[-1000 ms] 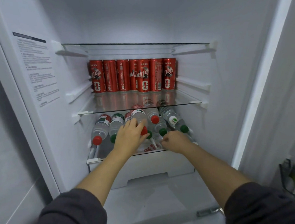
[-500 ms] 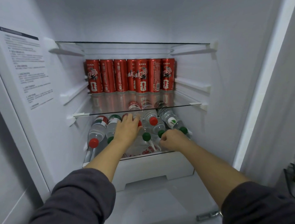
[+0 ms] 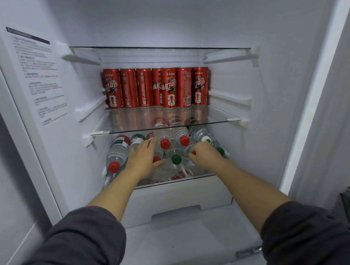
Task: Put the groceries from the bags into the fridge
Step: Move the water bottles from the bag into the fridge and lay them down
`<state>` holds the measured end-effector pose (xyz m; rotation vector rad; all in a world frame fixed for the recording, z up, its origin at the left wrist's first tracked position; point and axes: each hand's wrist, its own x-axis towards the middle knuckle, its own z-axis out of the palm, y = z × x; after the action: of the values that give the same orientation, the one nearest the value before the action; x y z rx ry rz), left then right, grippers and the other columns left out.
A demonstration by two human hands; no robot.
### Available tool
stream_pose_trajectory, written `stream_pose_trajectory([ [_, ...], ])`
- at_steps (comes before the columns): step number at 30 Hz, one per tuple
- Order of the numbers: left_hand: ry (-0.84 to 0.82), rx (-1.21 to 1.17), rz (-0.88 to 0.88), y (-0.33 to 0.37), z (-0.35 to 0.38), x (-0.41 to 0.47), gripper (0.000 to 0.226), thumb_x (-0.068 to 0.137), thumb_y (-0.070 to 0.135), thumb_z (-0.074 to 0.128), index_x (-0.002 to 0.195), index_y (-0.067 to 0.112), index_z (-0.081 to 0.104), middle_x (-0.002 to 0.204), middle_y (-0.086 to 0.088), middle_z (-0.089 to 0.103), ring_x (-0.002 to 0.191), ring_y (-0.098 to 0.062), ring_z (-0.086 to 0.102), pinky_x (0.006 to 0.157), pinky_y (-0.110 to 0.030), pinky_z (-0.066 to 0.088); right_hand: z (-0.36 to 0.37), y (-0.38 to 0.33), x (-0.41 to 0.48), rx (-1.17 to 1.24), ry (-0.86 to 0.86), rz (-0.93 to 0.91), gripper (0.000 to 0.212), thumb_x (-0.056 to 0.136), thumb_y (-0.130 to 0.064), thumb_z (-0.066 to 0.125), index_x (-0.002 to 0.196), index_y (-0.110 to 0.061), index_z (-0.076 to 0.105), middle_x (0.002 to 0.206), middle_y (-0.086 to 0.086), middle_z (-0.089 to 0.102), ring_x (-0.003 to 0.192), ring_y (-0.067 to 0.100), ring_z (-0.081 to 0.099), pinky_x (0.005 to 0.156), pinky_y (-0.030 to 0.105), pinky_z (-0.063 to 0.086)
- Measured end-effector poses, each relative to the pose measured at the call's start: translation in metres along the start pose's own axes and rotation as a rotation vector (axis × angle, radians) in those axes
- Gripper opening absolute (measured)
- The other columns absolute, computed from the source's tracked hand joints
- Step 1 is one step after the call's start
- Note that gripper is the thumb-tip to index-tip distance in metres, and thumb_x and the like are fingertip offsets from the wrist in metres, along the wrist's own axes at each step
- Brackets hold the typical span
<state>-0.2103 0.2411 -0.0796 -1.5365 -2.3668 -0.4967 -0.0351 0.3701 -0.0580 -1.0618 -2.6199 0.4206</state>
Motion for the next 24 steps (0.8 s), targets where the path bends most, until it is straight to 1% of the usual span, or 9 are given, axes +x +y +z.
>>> stream_pose_trajectory([
  [2, -0.024, 0.036, -0.028, -0.012, 0.000, -0.002, 0.087, 0.084, 0.058, 0.063, 0.152, 0.025, 0.020, 0.153, -0.005, 0.034, 0.140, -0.027, 0.034, 0.117, -0.056, 0.020, -0.004, -0.007, 0.005, 0.118, 0.052, -0.041, 0.029, 0.098, -0.025, 0.054, 0.076, -0.009, 0.064, 0.074, 0.005, 0.060, 0.067, 0.018, 0.057, 0.065, 0.028, 0.049],
  [4, -0.046, 0.047, -0.033, -0.019, 0.000, -0.002, 0.079, 0.084, 0.057, 0.062, 0.148, 0.024, 0.029, 0.151, -0.004, 0.037, 0.139, -0.026, 0.035, 0.116, -0.053, 0.024, -0.006, -0.014, 0.013, 0.145, 0.066, -0.042, 0.026, 0.098, -0.027, 0.056, 0.085, -0.009, 0.069, 0.081, 0.005, 0.063, 0.073, 0.017, 0.060, 0.071, 0.029, 0.050],
  [6, -0.057, 0.039, -0.024, -0.020, 0.001, -0.002, 0.078, 0.085, 0.057, 0.061, 0.148, 0.023, 0.031, 0.151, -0.004, 0.036, 0.138, -0.025, 0.034, 0.114, -0.049, 0.030, -0.004, -0.015, 0.020, 0.133, 0.059, -0.006, 0.024, 0.097, -0.028, 0.057, 0.091, -0.010, 0.071, 0.088, 0.007, 0.066, 0.080, 0.019, 0.063, 0.077, 0.031, 0.053],
  [8, -0.058, 0.029, -0.018, -0.021, 0.004, -0.004, 0.079, 0.085, 0.058, 0.059, 0.149, 0.023, 0.029, 0.152, -0.004, 0.034, 0.139, -0.024, 0.033, 0.114, -0.049, 0.028, -0.003, -0.012, 0.022, 0.128, 0.055, -0.005, 0.022, 0.097, -0.027, 0.057, 0.093, -0.010, 0.070, 0.089, 0.007, 0.066, 0.082, 0.019, 0.064, 0.080, 0.032, 0.053],
  [10, -0.025, 0.061, -0.003, -0.025, 0.008, -0.006, 0.075, 0.086, 0.063, 0.053, 0.147, 0.024, 0.032, 0.151, -0.003, 0.037, 0.140, -0.023, 0.034, 0.116, -0.052, 0.022, -0.001, -0.009, 0.018, 0.136, 0.084, -0.037, 0.023, 0.098, -0.027, 0.055, 0.090, -0.011, 0.068, 0.086, 0.005, 0.064, 0.080, 0.019, 0.063, 0.078, 0.032, 0.053],
  [12, 0.073, 0.082, 0.022, -0.031, 0.011, -0.010, 0.064, 0.091, 0.066, 0.040, 0.140, 0.024, 0.044, 0.144, -0.001, 0.047, 0.134, -0.020, 0.042, 0.116, -0.054, 0.018, 0.005, -0.004, 0.011, 0.135, 0.149, -0.053, 0.028, 0.099, -0.028, 0.051, 0.078, -0.014, 0.063, 0.075, 0.005, 0.062, 0.071, 0.019, 0.061, 0.071, 0.036, 0.054],
  [14, 0.188, 0.092, 0.014, -0.036, 0.014, -0.010, 0.055, 0.096, 0.058, 0.031, 0.127, 0.020, 0.057, 0.132, 0.000, 0.058, 0.124, -0.020, 0.051, 0.114, -0.054, 0.018, 0.015, 0.002, 0.005, 0.138, 0.166, -0.028, 0.035, 0.100, -0.030, 0.048, 0.069, -0.016, 0.057, 0.070, 0.006, 0.062, 0.068, 0.022, 0.062, 0.069, 0.039, 0.056],
  [18, 0.299, 0.161, -0.090, -0.042, 0.012, -0.003, 0.040, 0.098, 0.038, 0.039, 0.113, 0.012, 0.065, 0.112, -0.006, 0.068, 0.104, -0.026, 0.062, 0.109, -0.058, 0.027, 0.023, 0.008, 0.004, 0.161, 0.164, -0.006, 0.037, 0.100, -0.031, 0.047, 0.067, -0.016, 0.057, 0.071, 0.008, 0.065, 0.070, 0.021, 0.067, 0.070, 0.043, 0.059],
  [24, 0.282, 0.213, -0.109, -0.047, 0.010, -0.001, 0.032, 0.094, 0.036, 0.049, 0.108, 0.011, 0.064, 0.104, -0.009, 0.066, 0.097, -0.029, 0.061, 0.103, -0.057, 0.033, 0.026, 0.008, 0.002, 0.100, 0.196, -0.031, 0.037, 0.100, -0.029, 0.046, 0.071, -0.011, 0.061, 0.072, 0.010, 0.066, 0.067, 0.024, 0.065, 0.068, 0.044, 0.058],
])
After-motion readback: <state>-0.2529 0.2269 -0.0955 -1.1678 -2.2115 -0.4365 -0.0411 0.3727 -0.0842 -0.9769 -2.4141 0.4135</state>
